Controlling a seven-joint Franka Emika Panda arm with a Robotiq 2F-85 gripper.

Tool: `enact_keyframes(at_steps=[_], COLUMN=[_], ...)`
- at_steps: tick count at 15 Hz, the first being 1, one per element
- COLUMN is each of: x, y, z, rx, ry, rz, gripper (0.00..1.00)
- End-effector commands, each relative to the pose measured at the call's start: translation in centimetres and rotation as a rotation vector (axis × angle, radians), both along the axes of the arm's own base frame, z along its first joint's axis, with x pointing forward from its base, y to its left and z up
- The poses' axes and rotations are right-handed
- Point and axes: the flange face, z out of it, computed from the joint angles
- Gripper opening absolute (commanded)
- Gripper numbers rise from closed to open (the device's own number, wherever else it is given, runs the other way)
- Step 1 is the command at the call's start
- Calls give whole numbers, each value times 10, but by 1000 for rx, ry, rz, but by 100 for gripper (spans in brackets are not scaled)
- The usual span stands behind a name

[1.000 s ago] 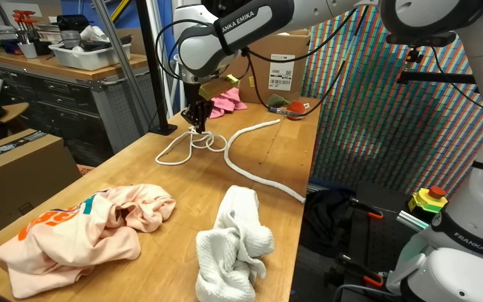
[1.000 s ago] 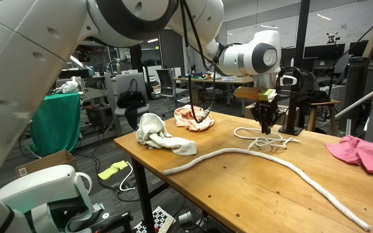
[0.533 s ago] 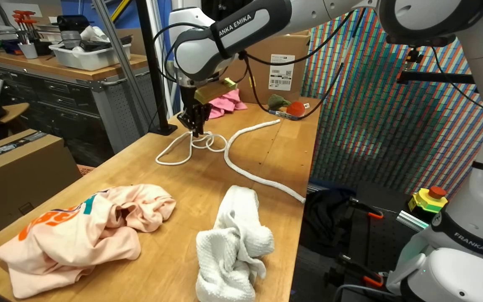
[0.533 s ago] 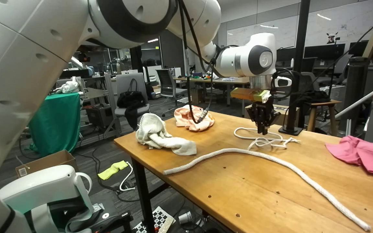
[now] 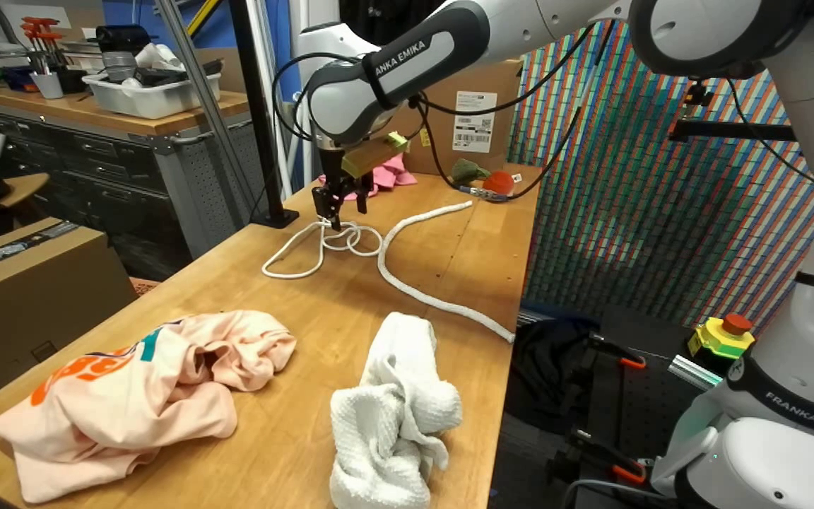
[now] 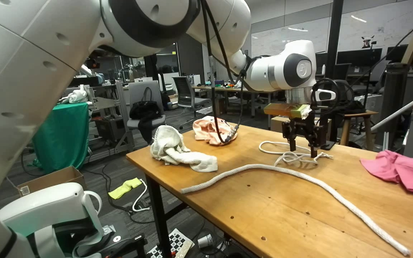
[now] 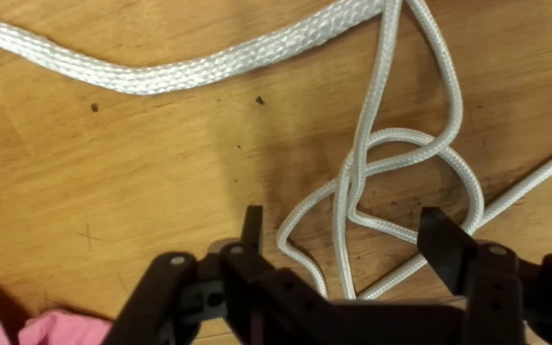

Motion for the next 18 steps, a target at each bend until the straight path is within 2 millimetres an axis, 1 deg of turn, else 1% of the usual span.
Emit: enact_keyframes(at_steps=[1, 10, 15, 18], x=[-1, -16, -18, -17], y=[-8, -7, 3, 11], z=[-1, -21, -29, -29], rx=[-16, 11, 29, 51], ry=[-3, 63, 83, 83], rz=[-17, -24, -22, -22], gripper=[100, 100, 100, 100])
